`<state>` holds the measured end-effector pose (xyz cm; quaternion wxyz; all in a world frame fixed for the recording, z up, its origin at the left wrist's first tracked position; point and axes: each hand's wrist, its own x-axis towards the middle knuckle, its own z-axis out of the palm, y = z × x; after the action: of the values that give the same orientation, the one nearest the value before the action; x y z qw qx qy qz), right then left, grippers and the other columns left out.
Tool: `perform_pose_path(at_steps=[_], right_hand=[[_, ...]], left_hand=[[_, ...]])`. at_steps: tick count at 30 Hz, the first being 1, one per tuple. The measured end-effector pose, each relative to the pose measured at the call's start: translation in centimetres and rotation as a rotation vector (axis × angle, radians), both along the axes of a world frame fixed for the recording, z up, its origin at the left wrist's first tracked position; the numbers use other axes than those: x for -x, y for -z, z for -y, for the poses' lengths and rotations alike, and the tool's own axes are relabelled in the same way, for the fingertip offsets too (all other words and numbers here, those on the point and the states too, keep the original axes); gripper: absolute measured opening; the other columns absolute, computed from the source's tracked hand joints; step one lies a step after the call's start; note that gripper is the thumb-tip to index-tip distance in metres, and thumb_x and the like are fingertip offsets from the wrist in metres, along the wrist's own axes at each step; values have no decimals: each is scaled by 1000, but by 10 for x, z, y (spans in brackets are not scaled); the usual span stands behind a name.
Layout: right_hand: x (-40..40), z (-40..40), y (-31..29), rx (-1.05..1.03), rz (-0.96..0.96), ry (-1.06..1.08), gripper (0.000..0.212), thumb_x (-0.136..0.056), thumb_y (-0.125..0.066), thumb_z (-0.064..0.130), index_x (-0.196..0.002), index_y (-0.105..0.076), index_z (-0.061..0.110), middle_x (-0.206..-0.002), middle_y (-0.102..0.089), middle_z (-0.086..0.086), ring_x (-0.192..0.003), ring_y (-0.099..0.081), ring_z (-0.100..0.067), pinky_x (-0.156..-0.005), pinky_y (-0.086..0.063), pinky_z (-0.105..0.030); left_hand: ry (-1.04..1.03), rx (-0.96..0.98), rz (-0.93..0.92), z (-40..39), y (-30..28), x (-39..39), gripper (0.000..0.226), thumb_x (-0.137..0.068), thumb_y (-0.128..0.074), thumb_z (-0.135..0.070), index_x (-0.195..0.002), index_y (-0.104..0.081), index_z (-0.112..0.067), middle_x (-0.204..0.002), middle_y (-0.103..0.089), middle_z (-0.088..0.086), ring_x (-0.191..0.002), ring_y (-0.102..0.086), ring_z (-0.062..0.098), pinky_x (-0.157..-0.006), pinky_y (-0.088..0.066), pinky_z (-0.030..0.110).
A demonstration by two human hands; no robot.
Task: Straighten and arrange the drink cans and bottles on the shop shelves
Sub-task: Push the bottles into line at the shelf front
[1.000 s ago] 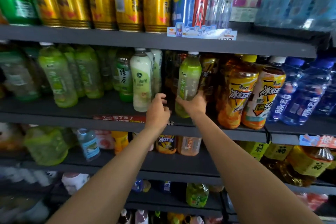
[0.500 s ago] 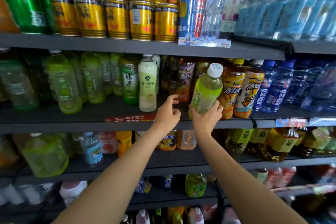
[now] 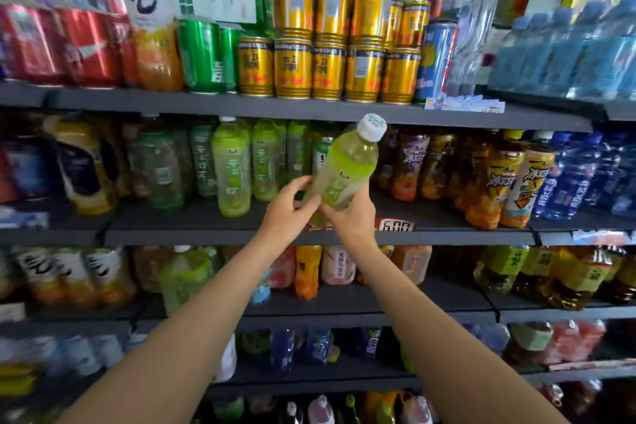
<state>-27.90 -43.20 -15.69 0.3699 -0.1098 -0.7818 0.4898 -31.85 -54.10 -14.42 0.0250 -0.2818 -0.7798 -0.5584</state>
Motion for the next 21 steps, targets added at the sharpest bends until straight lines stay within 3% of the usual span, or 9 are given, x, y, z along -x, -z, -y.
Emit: perform_pose_path(at_steps=[2, 4, 6, 10, 16, 21], right_hand=[[16, 13, 0, 19, 63, 0, 65, -71, -80, 24, -122, -42, 7, -102, -62, 0, -97, -60, -19, -79, -48, -26], [34, 23, 1, 43, 114, 17, 71, -70, -81, 27, -125, -40, 7, -112, -62, -8, -104, -59, -25, -86, -49, -35], [50, 30, 2, 17, 168, 0, 72, -72, -79, 26, -127, -37, 7, -118, -59, -10, -110, -55, -25, -89, -47, -35], [81, 38, 8, -87, 243, -77, 59, -73, -78, 20, -116, -39, 9, -114, -60, -9, -107, -57, -25, -87, -47, -36], [129, 46, 13, -208, 369, -98, 66, -74, -78, 23, -122, -36, 6, -115, -60, -14, -108, -57, -31, -86, -47, -38], [155, 45, 8, -158, 502, -97, 66, -78, -75, 28, -124, -34, 4, -123, -55, -17, -116, -52, -33, -94, -43, -39]], left_hand=[[-102, -14, 13, 20, 2, 14, 34, -94, -50, -16, -128, -50, -16, -123, -54, -2, -100, -54, 12, -80, -41, 22], [-202, 8, 8, 37, 5, 28, 32, -94, -49, -10, -125, -51, -15, -122, -55, 1, -101, -54, 14, -78, -40, 24], [-298, 74, 2, 52, 9, 42, 33, -93, -49, -9, -125, -51, -16, -123, -53, 0, -101, -52, 12, -78, -38, 24], [-438, 210, -7, 70, 18, 73, 34, -91, -54, -14, -124, -52, -23, -132, -41, 10, -113, -51, 29, -91, -42, 31], [-460, 427, 30, 64, 25, 99, 49, -92, -50, -15, -138, -39, -28, -150, -16, 17, -127, -35, 41, -105, -36, 41], [-408, 392, 101, 63, 33, 114, 57, -92, -52, -18, -143, -28, -22, -143, -27, 14, -118, -48, 34, -96, -40, 38]])
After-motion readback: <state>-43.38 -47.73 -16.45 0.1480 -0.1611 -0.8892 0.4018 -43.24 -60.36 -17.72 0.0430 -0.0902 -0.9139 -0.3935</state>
